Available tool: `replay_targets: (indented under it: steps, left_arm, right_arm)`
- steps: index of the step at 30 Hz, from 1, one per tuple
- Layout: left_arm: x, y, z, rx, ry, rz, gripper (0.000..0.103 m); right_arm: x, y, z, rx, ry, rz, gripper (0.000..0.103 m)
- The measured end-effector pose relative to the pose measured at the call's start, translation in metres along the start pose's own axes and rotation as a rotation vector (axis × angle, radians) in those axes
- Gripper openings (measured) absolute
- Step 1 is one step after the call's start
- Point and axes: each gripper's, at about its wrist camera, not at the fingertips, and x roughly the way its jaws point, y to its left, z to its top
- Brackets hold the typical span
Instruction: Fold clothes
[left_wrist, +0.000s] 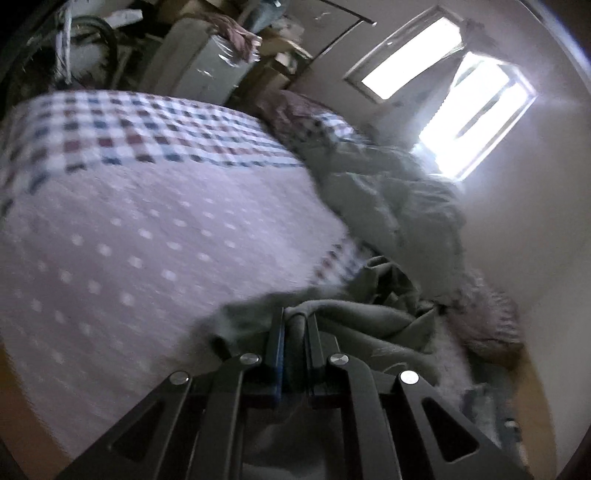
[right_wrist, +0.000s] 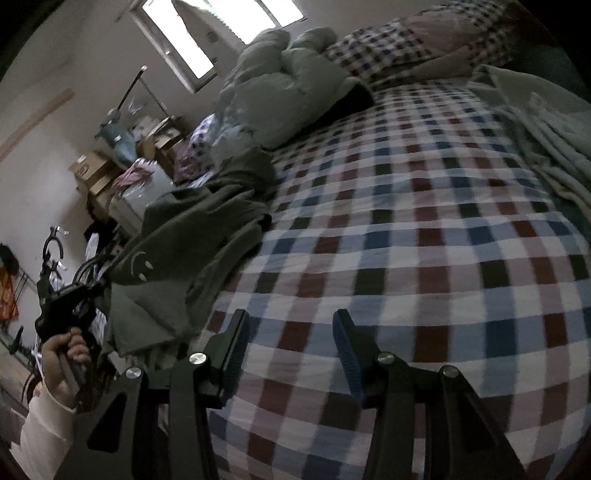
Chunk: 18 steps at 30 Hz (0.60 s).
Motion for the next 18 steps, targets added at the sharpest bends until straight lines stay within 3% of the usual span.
replay_targets:
  steps: [3,7,13,18]
  left_arm:
    - [0.004,0.006,-0.001,0.027,0.031,0.038,0.010]
    - [0.006,0.008,-0.005,0.081,0.051,0.081,0.026]
    - [0.006,0.014,-0.005,0.074,0.085,0.092,0.051]
    - [0.004,0.024,0.001,0.031,0.085,0.068,0.063]
  right_arm:
    - [0.011,0.012,-0.002,-0.020,0.023,0.031,0.051]
    - [0.030,0.036,-0.008,-0.059,0.060,0.076,0.051]
    - [0.058,0.071,-0.024,-0.046,0.128,0.204,0.051]
    - [0.085,0.105,-0.041,-0.011,0.191,0.330,0.051]
